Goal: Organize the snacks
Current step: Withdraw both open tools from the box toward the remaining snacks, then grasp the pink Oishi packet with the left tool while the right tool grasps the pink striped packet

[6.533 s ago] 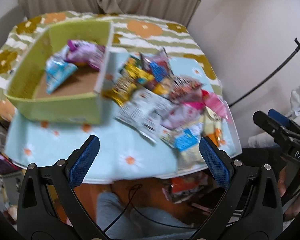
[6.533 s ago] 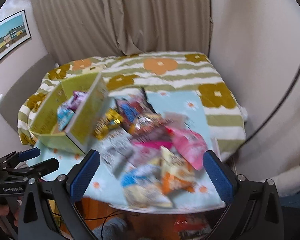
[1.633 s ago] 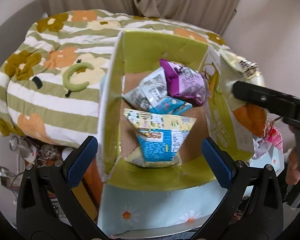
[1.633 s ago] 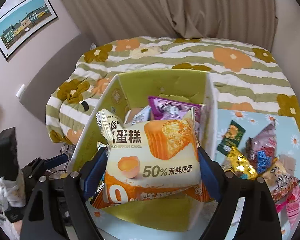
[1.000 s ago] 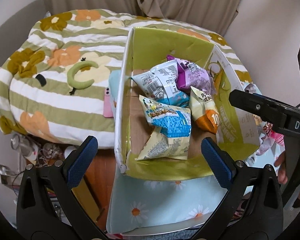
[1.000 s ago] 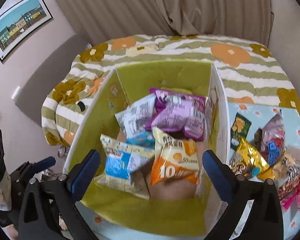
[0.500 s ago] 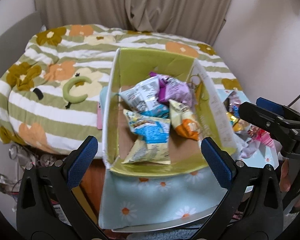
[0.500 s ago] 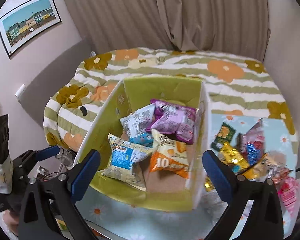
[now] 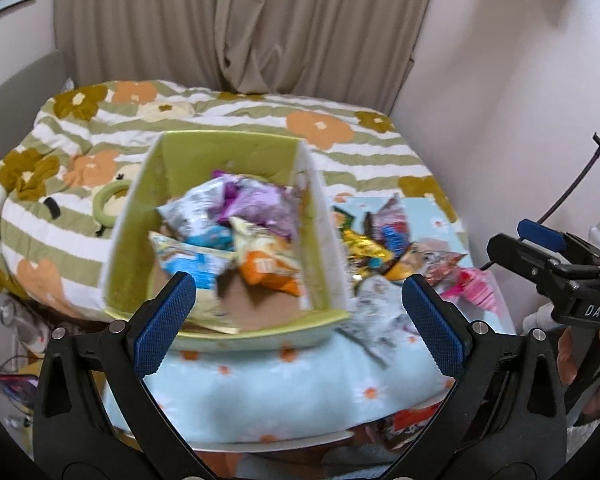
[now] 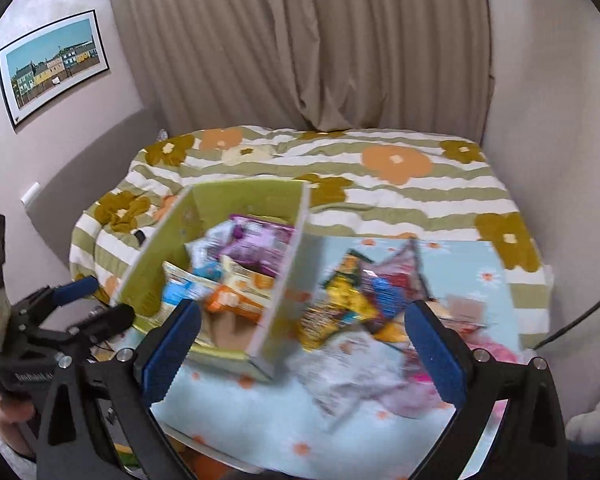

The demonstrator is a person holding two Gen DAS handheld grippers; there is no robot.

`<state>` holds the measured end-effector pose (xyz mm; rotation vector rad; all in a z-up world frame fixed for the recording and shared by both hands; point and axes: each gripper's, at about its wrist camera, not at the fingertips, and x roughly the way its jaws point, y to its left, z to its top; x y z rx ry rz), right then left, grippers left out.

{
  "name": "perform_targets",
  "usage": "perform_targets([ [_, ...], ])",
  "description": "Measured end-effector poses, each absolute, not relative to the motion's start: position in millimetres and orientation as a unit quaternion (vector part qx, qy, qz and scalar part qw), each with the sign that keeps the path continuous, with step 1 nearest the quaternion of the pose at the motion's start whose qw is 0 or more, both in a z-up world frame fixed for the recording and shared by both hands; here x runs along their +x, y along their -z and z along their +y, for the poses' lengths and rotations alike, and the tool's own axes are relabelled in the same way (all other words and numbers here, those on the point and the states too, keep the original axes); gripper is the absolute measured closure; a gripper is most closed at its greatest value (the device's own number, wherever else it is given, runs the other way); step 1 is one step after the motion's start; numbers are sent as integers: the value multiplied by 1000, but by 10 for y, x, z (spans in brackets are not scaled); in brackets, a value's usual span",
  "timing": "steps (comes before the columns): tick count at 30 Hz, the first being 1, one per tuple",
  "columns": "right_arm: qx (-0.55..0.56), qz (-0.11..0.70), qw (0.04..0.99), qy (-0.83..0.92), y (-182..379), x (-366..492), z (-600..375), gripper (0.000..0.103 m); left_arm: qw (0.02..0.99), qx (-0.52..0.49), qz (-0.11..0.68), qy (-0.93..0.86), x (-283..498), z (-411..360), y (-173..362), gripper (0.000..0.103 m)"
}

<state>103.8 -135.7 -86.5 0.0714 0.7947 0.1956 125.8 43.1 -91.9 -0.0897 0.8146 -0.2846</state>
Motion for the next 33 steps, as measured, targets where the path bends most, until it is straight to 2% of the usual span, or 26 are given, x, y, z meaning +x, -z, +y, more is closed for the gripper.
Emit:
perform_targets([
  [7,13,384,920,-81,933,739,-2075,1,912,-30,384,141,1002,-286,927,1],
  [13,1,394,915,-86,1073,604,-2624,1,902,-36,400,156,906,-907,1153,1],
  [28,24,456,886,-80,1932,831,-3579,1,877,61,427,210,1015,-2238,2337,1],
  [33,31,470,878,-85,2223,997,-3650,1,868,102,435,219,1167,-2459,2664,9],
])
